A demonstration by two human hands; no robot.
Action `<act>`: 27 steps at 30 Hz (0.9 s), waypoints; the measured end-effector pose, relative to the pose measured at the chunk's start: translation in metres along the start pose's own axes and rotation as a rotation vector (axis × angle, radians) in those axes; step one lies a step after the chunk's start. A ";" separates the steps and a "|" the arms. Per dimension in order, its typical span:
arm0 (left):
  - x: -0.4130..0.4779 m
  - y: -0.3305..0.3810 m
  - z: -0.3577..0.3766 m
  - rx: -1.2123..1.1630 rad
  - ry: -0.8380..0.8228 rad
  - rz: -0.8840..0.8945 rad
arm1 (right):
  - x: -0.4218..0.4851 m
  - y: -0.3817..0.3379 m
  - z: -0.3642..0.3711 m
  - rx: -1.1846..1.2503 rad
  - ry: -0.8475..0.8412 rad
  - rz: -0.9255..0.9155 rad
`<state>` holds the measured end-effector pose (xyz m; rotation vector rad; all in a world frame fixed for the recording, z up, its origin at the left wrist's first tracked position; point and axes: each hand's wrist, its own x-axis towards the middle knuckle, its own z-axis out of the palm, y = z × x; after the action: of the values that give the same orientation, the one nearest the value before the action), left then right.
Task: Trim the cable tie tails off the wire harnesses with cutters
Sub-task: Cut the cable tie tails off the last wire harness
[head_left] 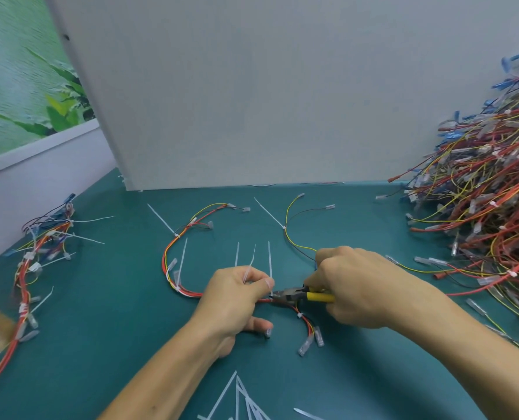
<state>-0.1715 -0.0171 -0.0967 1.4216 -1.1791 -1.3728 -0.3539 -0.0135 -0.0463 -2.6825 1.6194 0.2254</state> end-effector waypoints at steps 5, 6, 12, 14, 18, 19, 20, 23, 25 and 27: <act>0.000 -0.001 0.000 0.007 -0.001 -0.005 | 0.000 0.002 0.002 -0.038 0.003 -0.052; 0.000 -0.001 0.000 0.011 0.000 -0.004 | 0.001 0.002 0.002 -0.047 0.004 -0.059; 0.003 -0.002 0.001 0.055 0.015 -0.002 | -0.001 0.001 0.009 -0.076 0.026 -0.072; 0.004 -0.003 0.002 0.083 0.013 0.009 | -0.001 0.001 0.011 -0.085 0.032 -0.079; 0.004 -0.005 0.003 0.093 -0.004 0.025 | 0.000 0.002 0.011 -0.080 0.019 -0.094; 0.004 -0.005 0.003 0.090 -0.004 0.025 | 0.000 0.002 0.011 -0.070 0.006 -0.094; 0.004 -0.005 0.003 0.085 -0.003 0.023 | 0.001 0.002 0.010 -0.061 -0.005 -0.093; 0.004 -0.004 0.003 0.065 0.000 0.017 | 0.003 0.003 0.009 -0.051 -0.014 -0.099; 0.003 -0.003 0.004 0.058 0.003 0.015 | 0.003 0.004 0.009 -0.046 -0.017 -0.105; 0.002 -0.002 0.004 0.056 0.009 0.017 | 0.004 0.004 0.009 -0.044 -0.018 -0.108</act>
<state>-0.1753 -0.0187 -0.0997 1.4527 -1.2297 -1.3297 -0.3571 -0.0181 -0.0556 -2.7818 1.4762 0.2868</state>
